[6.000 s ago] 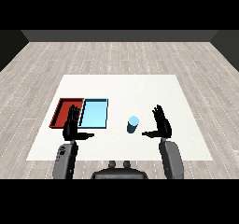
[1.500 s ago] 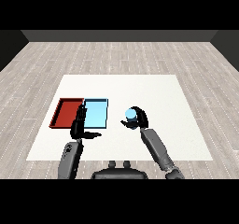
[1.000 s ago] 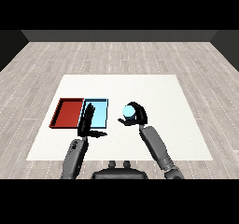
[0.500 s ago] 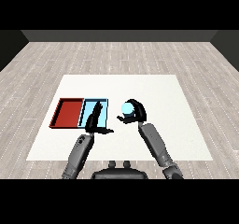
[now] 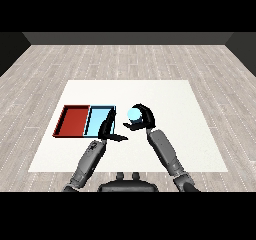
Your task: Pick the blue can and put it in the blue box
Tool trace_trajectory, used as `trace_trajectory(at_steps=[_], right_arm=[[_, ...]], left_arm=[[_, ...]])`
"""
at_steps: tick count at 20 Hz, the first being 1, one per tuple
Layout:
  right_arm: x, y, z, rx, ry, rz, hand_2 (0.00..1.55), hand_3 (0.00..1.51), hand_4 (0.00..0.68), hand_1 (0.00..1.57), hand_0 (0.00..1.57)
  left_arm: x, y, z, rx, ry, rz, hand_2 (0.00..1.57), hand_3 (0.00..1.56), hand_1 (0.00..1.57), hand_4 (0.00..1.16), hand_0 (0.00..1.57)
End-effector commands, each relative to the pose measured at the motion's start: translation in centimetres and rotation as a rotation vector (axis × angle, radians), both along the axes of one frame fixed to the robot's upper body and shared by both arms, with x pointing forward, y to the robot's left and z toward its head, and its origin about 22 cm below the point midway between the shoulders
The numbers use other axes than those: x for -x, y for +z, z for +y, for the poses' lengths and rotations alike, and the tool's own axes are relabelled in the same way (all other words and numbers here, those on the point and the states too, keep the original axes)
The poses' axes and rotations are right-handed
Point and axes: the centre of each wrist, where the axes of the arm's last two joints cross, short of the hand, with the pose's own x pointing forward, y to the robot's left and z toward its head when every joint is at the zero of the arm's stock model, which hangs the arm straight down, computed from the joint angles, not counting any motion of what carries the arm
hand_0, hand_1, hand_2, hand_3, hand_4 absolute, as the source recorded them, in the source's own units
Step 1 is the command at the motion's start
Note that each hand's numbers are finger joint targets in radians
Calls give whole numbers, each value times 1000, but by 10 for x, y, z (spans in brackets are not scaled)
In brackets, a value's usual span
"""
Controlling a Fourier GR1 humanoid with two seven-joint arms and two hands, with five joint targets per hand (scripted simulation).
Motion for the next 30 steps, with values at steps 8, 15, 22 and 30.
trace_trajectory(at_steps=[8, 15, 22, 30], right_arm=[[12, -5, 7, 3, 60, -22, 1443, 1405, 679, 1399, 1399], [29, -3, 14, -13, 79, -34, 1444, 1407, 666, 1399, 1399], [20, -7, 28, 21, 95, -56, 1429, 1391, 651, 1408, 1408], [17, 15, 53, 37, 116, -39, 1439, 1389, 625, 1408, 1408]], left_arm=[[-6, -13, -26, -28, -1, 57, 0, 0, 0, 0, 0], [-2, -12, -26, -20, -28, 69, 0, 0, 0, 0, 0], [-3, -18, -24, -39, -42, 42, 0, 0, 0, 0, 0], [5, -31, -43, -16, -55, 59, 0, 0, 0, 0, 0]])
